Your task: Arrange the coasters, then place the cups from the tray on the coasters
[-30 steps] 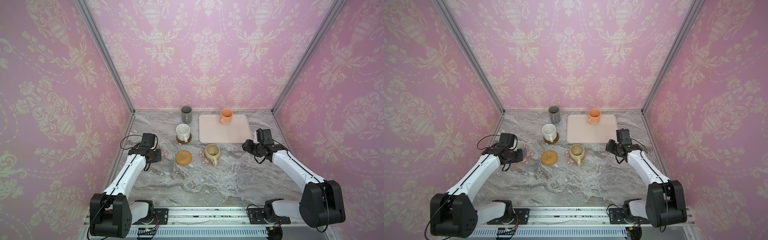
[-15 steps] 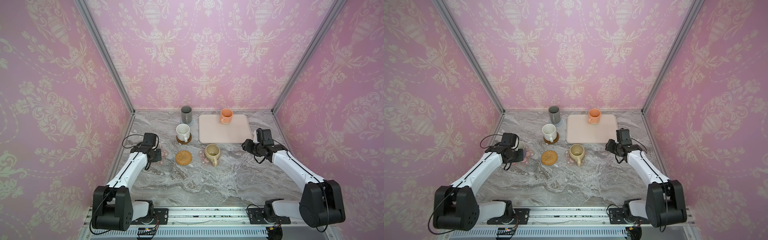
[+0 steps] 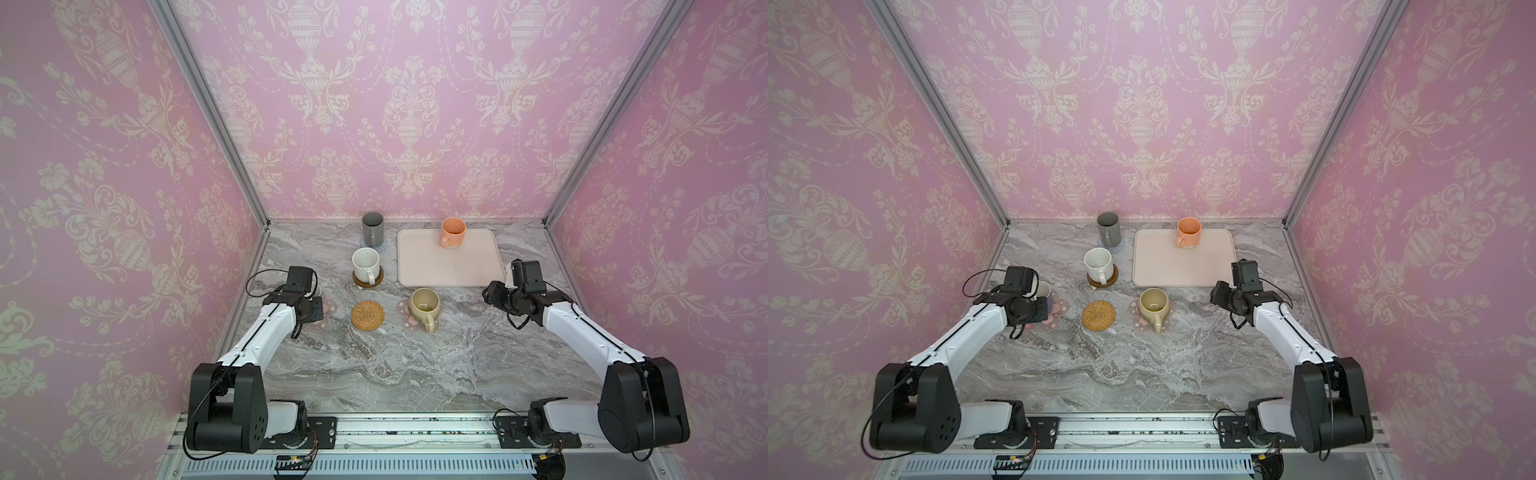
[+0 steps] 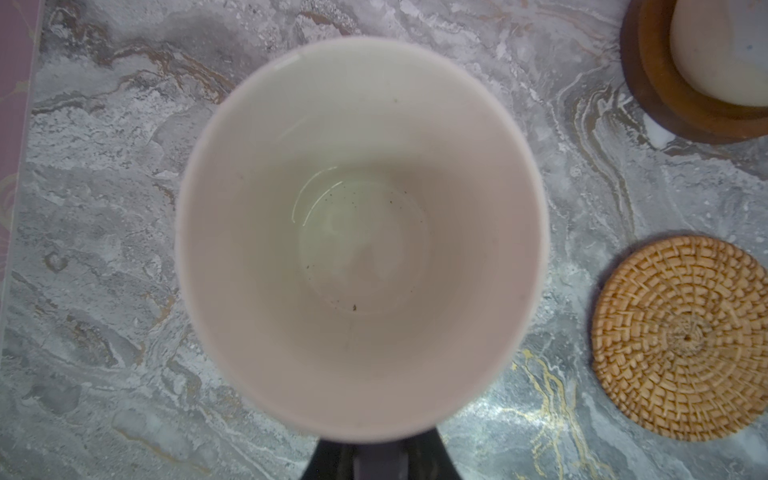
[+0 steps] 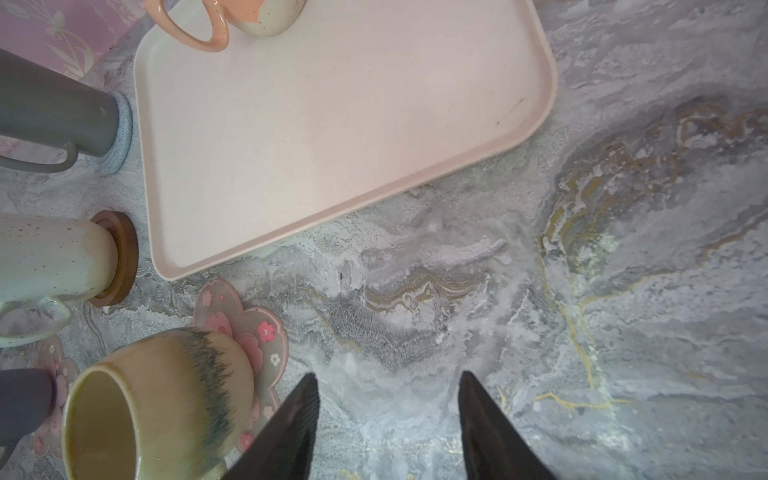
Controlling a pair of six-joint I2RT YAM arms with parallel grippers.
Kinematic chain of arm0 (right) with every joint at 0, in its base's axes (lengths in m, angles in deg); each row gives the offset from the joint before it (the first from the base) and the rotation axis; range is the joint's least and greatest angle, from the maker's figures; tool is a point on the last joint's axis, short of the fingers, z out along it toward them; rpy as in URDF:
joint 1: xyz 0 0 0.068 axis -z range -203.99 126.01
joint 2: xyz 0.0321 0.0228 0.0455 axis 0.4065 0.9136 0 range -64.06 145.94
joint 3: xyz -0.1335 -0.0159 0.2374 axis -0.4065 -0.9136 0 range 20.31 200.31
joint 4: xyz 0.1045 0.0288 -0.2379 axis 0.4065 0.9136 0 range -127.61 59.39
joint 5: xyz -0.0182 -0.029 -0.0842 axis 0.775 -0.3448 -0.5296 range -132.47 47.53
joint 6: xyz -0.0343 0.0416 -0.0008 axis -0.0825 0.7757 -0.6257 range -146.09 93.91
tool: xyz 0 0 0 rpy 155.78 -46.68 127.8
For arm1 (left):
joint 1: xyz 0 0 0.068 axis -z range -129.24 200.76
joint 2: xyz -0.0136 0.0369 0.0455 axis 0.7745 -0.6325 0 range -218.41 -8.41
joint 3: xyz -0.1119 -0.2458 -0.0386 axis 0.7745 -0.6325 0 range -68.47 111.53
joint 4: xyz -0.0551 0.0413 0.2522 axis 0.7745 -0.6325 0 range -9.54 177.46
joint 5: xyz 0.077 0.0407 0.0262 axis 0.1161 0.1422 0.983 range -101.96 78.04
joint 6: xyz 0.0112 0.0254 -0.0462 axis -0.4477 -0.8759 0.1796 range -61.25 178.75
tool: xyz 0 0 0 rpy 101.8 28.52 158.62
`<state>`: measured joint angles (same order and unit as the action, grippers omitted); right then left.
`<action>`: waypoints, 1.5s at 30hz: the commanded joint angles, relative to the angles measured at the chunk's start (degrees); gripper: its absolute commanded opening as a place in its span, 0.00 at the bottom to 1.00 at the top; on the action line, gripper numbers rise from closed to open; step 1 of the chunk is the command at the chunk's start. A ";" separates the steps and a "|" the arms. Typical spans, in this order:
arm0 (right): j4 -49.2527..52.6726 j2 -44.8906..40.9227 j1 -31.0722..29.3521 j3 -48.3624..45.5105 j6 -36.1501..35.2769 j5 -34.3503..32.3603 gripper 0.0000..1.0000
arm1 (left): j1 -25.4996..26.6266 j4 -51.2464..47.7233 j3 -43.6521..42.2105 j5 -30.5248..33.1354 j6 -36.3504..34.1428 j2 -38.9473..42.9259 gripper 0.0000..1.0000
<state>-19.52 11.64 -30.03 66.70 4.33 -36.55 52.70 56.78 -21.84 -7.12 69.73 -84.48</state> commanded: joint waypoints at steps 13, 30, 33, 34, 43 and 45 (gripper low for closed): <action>0.81 -2.57 -0.31 -1.30 -1.15 0.59 0.56 | -0.53 -0.68 -0.53 -0.09 2.37 1.29 0.10; 1.94 -4.20 -0.24 -1.90 -1.33 0.68 0.57 | -0.54 -6.31 0.63 2.46 4.83 -3.55 0.29; 2.08 -4.50 -0.28 -1.91 -1.41 0.50 0.57 | -0.53 -6.75 0.83 2.88 5.17 -4.17 0.29; 2.07 -4.57 -0.31 -1.89 -1.47 0.46 0.57 | -0.55 -6.99 0.91 3.11 5.18 -4.14 0.30; 2.22 -4.29 -0.29 -1.48 -1.24 0.69 0.57 | -0.53 -11.06 2.23 4.88 5.66 -3.55 0.28; 2.30 -4.42 -0.28 -1.35 -1.15 0.68 0.57 | -0.58 -11.20 2.15 4.97 5.58 -3.69 0.27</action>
<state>-18.64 8.84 -30.03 65.57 3.89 -36.23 52.70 48.91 -20.96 -4.96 74.32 -88.46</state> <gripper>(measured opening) 0.572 0.279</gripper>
